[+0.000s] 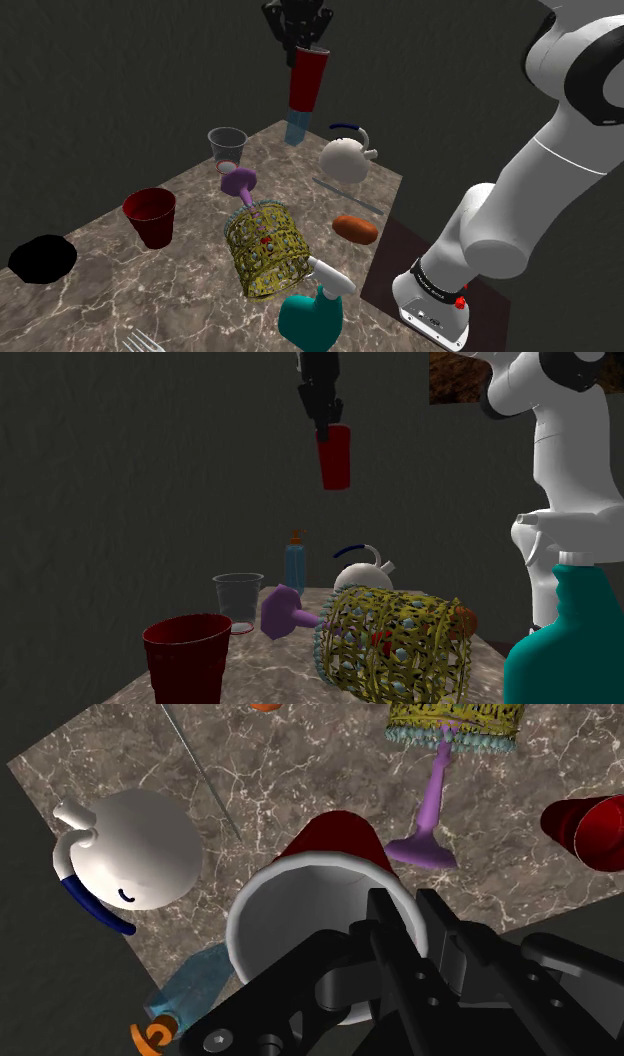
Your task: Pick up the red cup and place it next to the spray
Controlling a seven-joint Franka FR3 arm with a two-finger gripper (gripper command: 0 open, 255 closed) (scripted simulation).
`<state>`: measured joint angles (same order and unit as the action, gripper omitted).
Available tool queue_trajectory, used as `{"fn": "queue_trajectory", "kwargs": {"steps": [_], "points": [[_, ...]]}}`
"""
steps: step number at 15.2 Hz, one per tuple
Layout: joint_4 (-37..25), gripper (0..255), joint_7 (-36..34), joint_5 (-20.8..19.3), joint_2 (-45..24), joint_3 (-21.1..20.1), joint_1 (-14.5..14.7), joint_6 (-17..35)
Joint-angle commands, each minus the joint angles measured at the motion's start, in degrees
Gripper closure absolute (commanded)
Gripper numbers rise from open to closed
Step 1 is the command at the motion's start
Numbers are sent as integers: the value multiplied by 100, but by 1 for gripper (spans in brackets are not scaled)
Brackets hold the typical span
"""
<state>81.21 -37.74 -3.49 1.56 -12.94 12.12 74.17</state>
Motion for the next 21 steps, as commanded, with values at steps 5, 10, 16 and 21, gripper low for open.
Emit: {"fn": "queue_trajectory", "kwargs": {"steps": [5, 10, 16, 21], "points": [[233, 255, -827, 151, 195, -414, 374, 1], [146, 255, -1572, 232, 133, -806, 709, -52], [-220, 255, -2526, 222, -188, -1306, 1158, -147], [-778, 255, -3375, 63, -689, -1717, 1637, -280]]}}
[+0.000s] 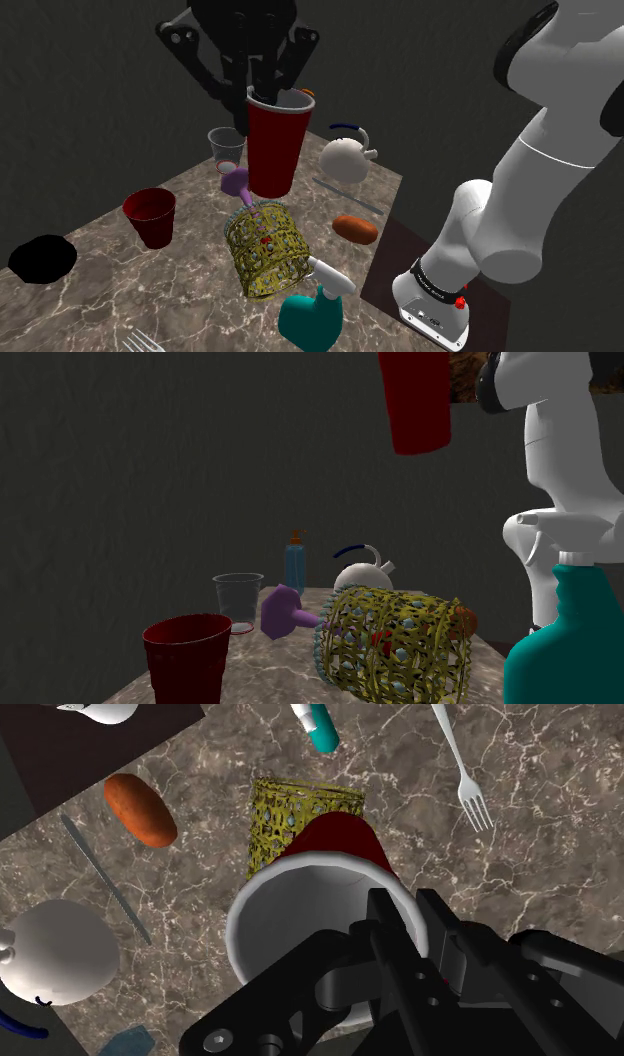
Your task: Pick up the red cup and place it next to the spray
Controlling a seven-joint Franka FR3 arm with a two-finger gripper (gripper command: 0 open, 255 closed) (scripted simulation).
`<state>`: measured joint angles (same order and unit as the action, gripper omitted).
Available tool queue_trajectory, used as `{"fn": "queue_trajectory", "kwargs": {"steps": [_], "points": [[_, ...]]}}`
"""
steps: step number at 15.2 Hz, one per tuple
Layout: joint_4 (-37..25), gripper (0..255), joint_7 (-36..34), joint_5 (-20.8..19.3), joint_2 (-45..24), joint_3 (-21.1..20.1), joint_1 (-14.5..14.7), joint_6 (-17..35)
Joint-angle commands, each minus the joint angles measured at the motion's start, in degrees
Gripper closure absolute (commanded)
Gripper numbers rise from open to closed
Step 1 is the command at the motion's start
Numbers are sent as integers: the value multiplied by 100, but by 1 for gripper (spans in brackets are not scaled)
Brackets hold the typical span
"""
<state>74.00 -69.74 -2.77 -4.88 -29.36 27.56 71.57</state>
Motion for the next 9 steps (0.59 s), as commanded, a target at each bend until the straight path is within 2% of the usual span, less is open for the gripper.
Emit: {"fn": "queue_trajectory", "kwargs": {"steps": [1, 7, 9], "points": [[-203, 255, -349, -63, -175, -152, 208, -57], [-1303, 255, -1305, -520, -1091, -508, 1032, -386], [-930, 255, -1265, -424, -937, -488, 938, -147]]}}
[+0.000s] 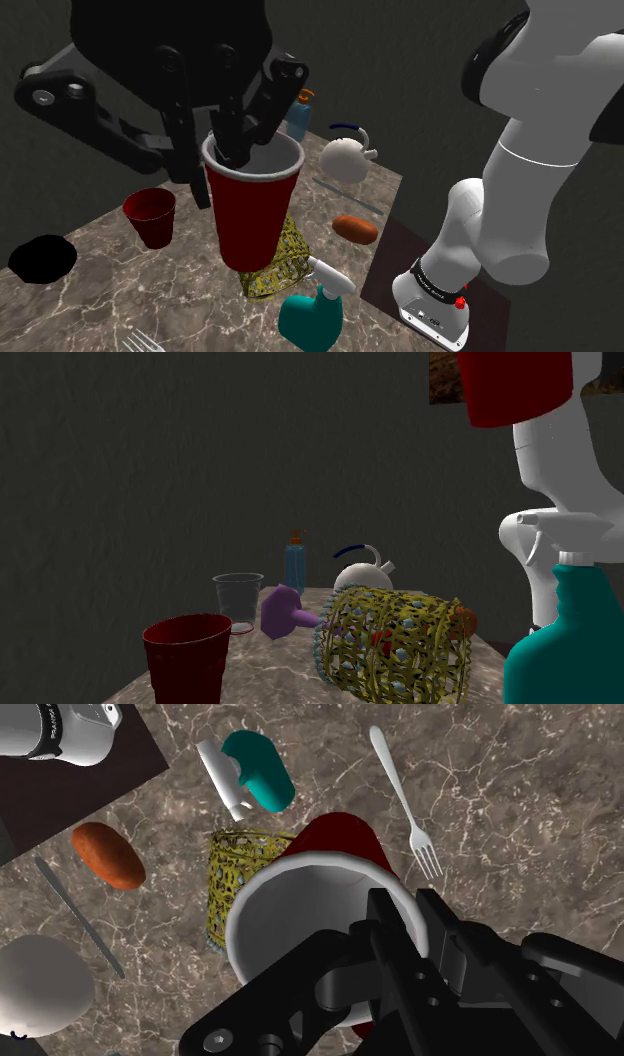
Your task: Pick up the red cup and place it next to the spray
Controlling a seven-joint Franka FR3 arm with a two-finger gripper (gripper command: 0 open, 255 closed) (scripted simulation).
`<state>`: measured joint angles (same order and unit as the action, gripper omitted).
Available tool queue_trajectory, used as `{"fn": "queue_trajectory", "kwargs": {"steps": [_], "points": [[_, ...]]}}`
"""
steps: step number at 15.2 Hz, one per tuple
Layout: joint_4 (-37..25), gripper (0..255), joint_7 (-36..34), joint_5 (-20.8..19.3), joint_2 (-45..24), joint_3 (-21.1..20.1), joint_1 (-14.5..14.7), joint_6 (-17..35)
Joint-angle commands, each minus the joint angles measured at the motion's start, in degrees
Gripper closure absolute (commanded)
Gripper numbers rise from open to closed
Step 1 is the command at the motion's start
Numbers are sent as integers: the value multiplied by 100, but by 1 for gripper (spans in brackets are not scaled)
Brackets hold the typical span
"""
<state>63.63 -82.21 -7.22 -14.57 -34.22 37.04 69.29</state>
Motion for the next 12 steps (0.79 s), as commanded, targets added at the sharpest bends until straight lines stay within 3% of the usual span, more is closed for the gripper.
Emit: {"fn": "queue_trajectory", "kwargs": {"steps": [1, 12], "points": [[279, 255, 0, 61, 99, 2, -53, 194], [1784, 255, 159, 346, 605, 63, -328, 1267]]}}
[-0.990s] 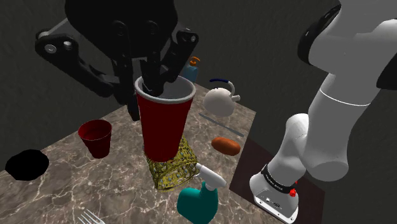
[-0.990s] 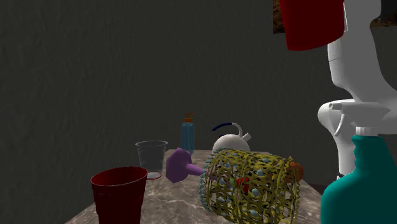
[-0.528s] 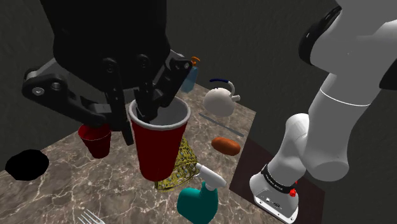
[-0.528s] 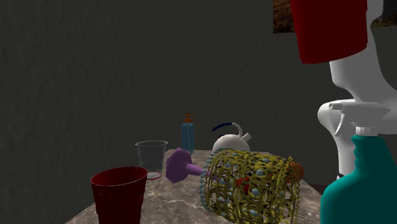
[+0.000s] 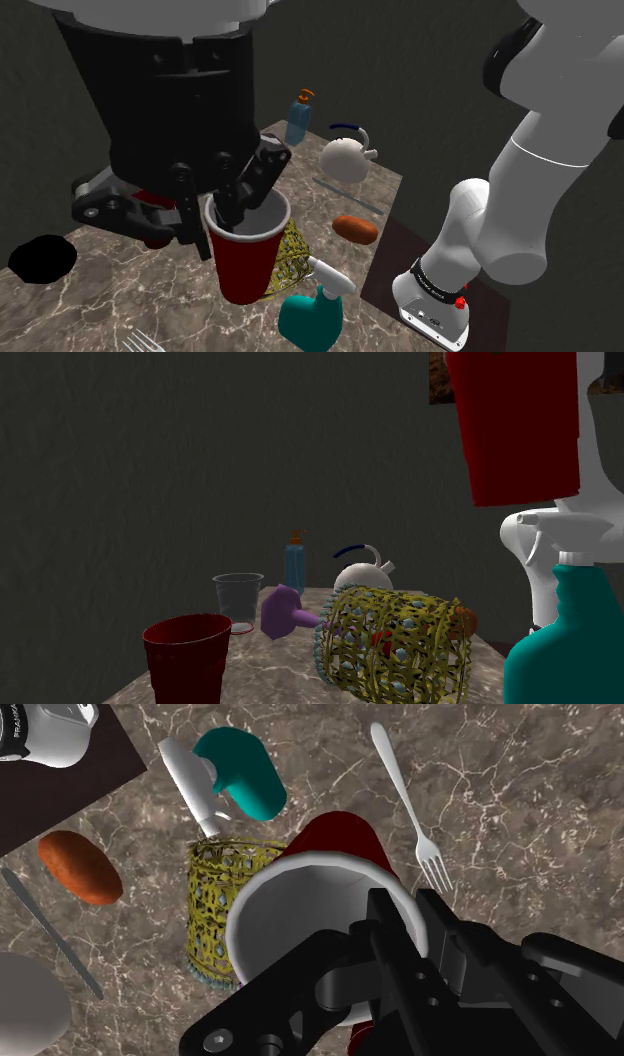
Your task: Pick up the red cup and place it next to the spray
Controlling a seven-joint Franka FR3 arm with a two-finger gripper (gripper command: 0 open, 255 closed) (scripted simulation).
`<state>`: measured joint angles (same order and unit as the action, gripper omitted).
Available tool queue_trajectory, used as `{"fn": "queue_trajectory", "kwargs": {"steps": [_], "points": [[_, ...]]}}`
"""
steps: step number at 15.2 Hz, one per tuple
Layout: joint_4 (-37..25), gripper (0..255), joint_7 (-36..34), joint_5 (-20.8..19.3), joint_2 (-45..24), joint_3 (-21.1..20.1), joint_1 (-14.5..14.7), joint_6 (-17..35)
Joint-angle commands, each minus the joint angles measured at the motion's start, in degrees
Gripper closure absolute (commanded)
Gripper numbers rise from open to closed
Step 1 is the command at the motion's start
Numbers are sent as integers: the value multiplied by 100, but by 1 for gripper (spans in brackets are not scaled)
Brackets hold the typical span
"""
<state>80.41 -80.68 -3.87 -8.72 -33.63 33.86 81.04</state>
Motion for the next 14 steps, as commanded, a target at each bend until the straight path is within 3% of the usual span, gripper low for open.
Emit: {"fn": "queue_trajectory", "kwargs": {"steps": [1, 14], "points": [[219, 255, 16, 26, 50, 8, -24, 180], [1453, 255, 89, 127, 250, 48, -118, 1247]]}}
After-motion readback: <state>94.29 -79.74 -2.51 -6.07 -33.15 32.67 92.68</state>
